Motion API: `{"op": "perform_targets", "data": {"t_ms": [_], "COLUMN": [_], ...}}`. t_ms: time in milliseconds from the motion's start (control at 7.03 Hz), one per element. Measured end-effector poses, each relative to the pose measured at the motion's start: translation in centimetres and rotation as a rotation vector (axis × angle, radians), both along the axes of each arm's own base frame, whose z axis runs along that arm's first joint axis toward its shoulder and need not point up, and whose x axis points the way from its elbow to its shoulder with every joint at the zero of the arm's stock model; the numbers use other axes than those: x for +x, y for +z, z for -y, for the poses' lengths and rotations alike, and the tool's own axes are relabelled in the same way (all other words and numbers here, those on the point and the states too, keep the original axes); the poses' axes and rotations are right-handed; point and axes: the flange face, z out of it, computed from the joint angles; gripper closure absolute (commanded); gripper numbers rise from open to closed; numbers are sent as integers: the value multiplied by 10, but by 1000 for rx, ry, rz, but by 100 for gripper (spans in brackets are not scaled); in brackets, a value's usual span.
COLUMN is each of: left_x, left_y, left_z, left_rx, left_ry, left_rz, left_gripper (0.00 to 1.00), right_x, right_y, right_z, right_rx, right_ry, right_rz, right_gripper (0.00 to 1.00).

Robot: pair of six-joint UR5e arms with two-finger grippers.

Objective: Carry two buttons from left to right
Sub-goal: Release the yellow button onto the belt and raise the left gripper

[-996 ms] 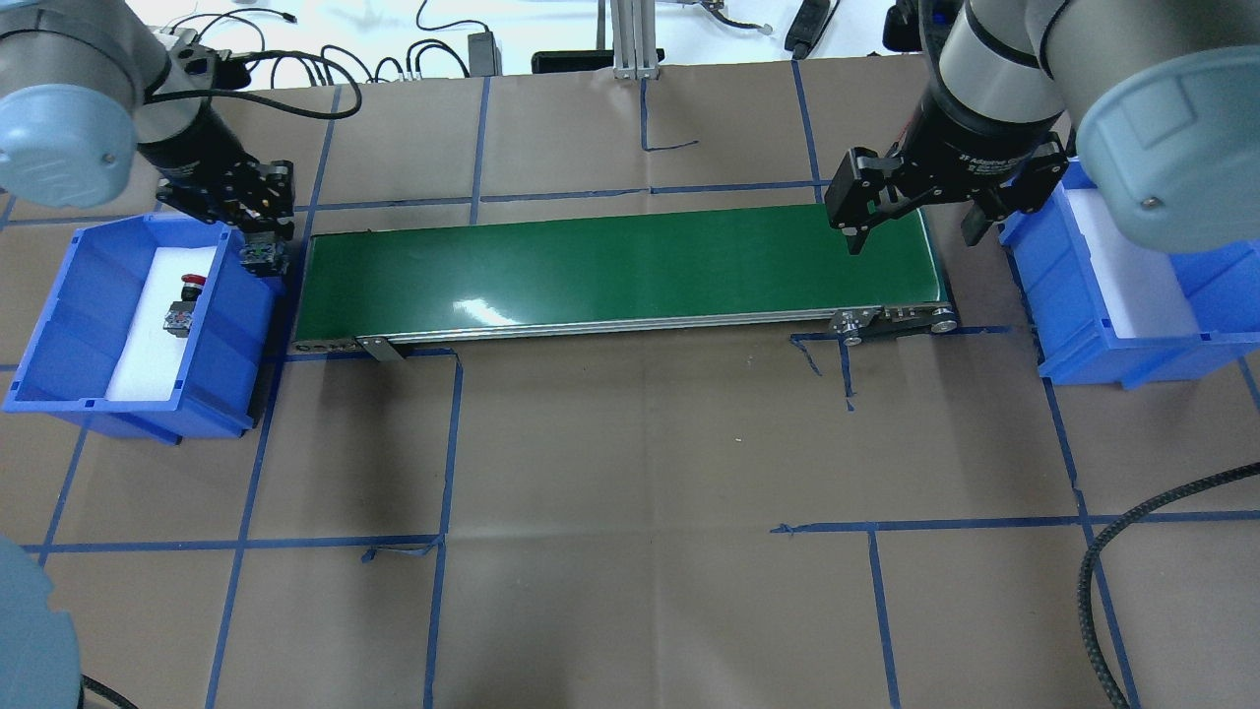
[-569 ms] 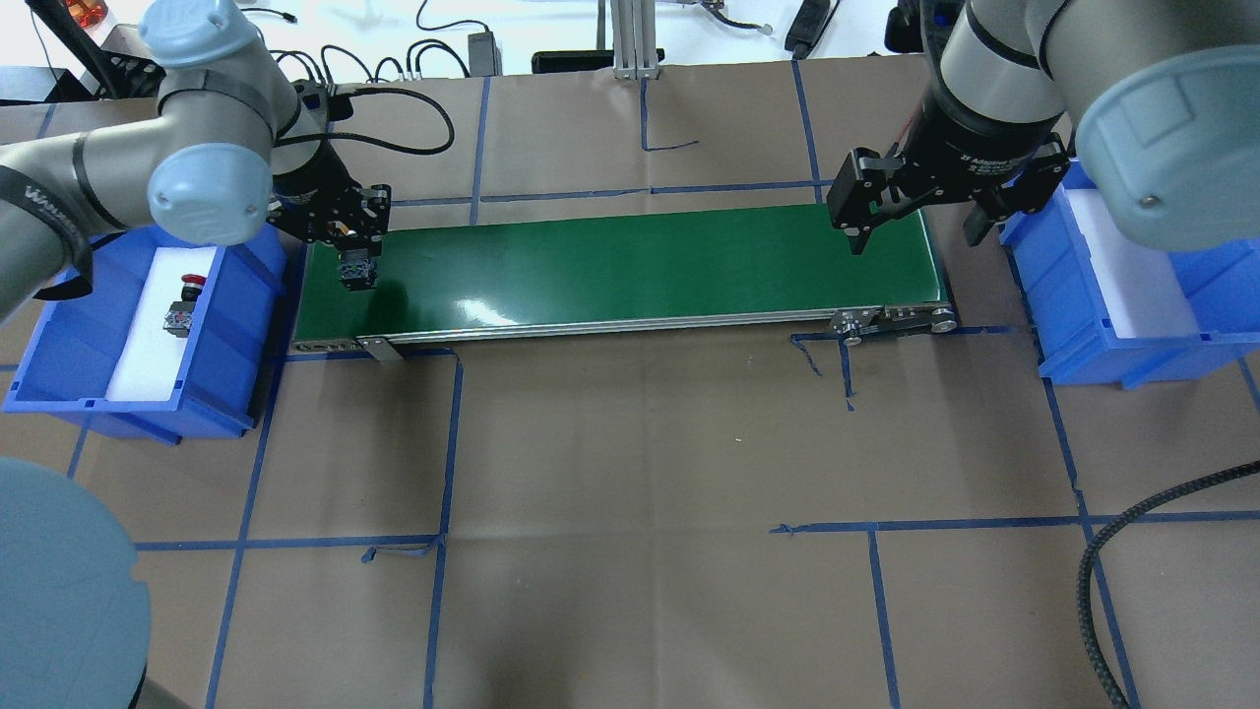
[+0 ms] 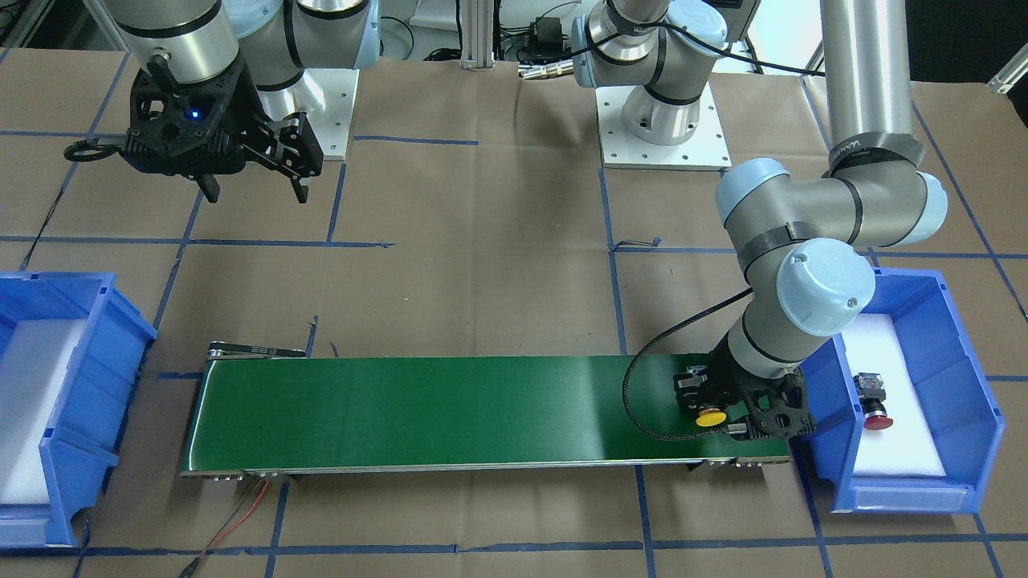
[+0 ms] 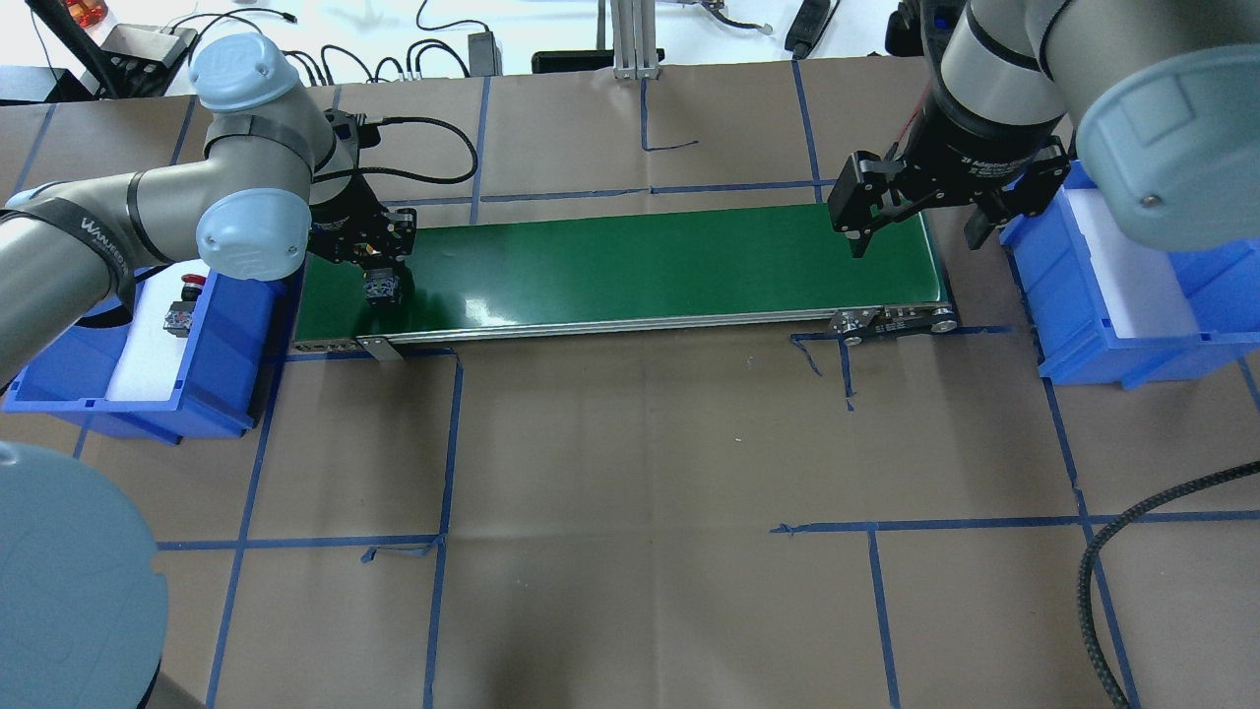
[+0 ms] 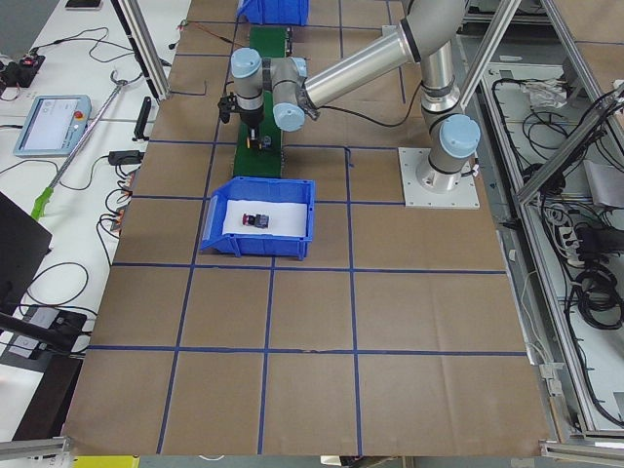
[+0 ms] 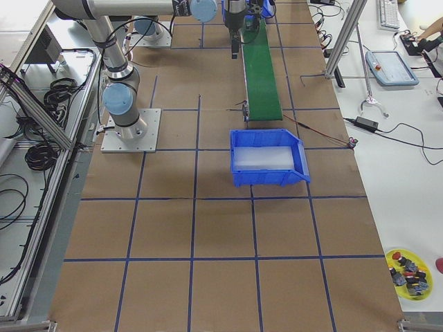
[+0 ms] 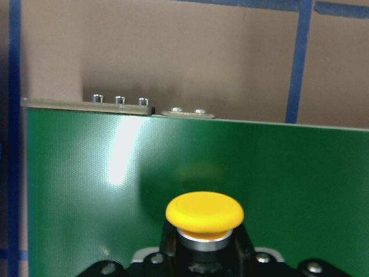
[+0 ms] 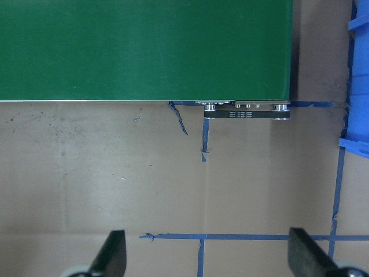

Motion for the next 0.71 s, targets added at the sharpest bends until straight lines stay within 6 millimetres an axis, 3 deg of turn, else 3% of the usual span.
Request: {"op": "perform_targets", "data": {"t_ms": [427, 712], "left_x": [6, 8], "left_y": [18, 56], "left_z": [11, 21], "left_rx": [-39, -70], "left_ry": [2, 2], "left_rz": [2, 3], "left_gripper": [0, 0], "right_x": [0, 0], "right_y": [-1, 0], "right_z": [-1, 0], "right_rx": [5, 3], "right_ry": [0, 0], "right_rz": [2, 3], "right_gripper": [0, 0]}}
